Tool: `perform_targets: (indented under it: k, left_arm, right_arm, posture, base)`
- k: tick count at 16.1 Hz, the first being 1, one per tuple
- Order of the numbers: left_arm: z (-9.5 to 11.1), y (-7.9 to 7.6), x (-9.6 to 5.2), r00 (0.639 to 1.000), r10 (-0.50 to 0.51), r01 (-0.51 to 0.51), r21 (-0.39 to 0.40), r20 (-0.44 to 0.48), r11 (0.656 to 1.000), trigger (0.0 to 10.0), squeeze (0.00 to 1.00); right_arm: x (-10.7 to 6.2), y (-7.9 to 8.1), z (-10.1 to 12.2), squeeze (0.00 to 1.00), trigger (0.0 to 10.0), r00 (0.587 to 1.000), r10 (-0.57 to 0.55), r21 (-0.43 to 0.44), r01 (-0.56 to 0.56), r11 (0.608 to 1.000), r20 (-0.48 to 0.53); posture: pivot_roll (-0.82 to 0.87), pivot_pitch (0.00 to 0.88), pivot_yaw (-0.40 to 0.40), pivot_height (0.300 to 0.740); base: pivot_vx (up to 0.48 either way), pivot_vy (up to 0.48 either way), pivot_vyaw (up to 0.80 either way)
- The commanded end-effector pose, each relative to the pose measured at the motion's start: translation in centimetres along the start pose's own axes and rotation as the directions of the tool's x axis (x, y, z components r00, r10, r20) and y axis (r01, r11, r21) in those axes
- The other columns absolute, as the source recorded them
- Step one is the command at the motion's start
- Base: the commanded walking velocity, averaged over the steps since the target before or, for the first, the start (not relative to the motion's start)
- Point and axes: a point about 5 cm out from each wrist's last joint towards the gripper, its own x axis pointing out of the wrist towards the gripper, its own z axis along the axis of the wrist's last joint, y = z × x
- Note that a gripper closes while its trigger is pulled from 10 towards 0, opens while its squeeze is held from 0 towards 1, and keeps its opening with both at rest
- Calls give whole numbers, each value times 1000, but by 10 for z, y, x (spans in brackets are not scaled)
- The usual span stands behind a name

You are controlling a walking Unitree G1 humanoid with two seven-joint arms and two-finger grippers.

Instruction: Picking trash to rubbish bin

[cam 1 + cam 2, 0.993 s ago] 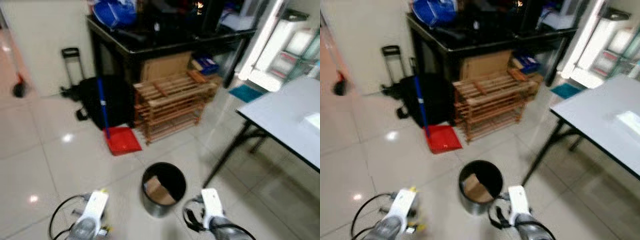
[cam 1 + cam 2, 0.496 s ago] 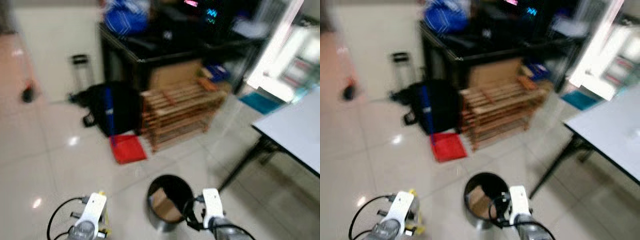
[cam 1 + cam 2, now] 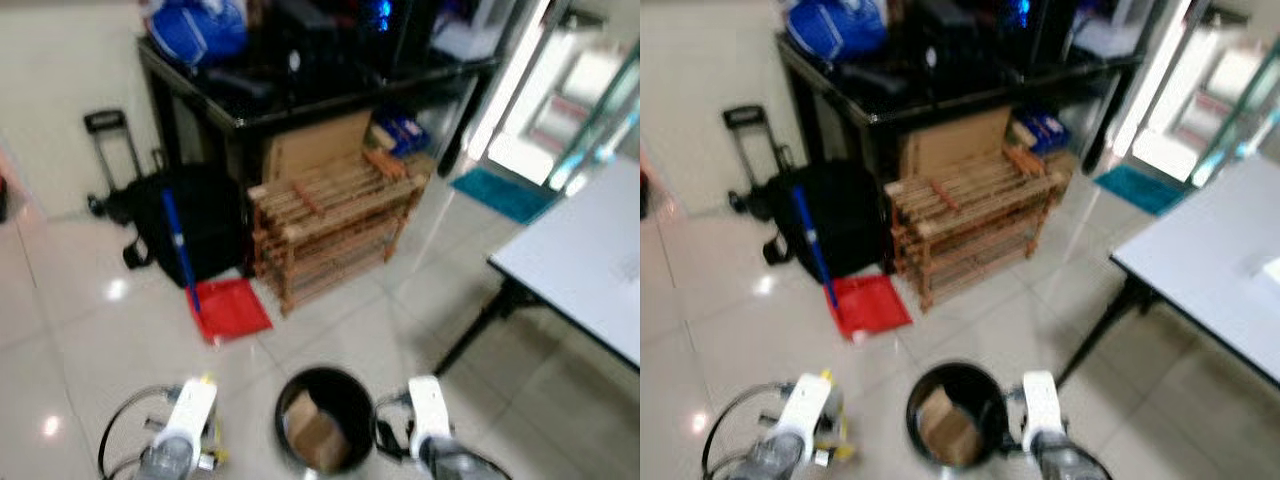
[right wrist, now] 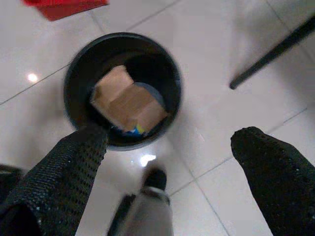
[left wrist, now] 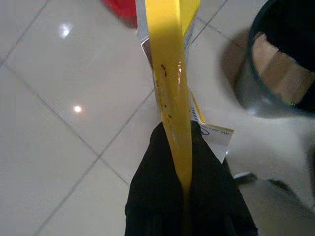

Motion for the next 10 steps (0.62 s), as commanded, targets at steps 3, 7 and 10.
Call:
perform_targets:
  k: [3,7,10]
  left_arm:
    - [7,-12,1,999,-31,31,-2,20,1000,10000,0]
    - [10,-13,1,998,-43,43,-5,42,999,10000,0]
    - [9,-12,1,999,-38,37,3,35,999,10000,0]
  right_arm:
    - [-2,-13,-1,0,10000,1000,-30,3,30,1000,-3]
    - [-2,-12,-2,0,10000,1000,-25,-7,25,1000,-14]
    - [-2,-12,-1,0,10000,1000,-29,1,29,1000,-3]
  posture:
    - [20,29,-93,740]
    - [22,32,-95,740]
    - [22,31,-94,740]
  base:
    - [360,0,0]
    - [83,0,-591]
    - [0,0,-258]
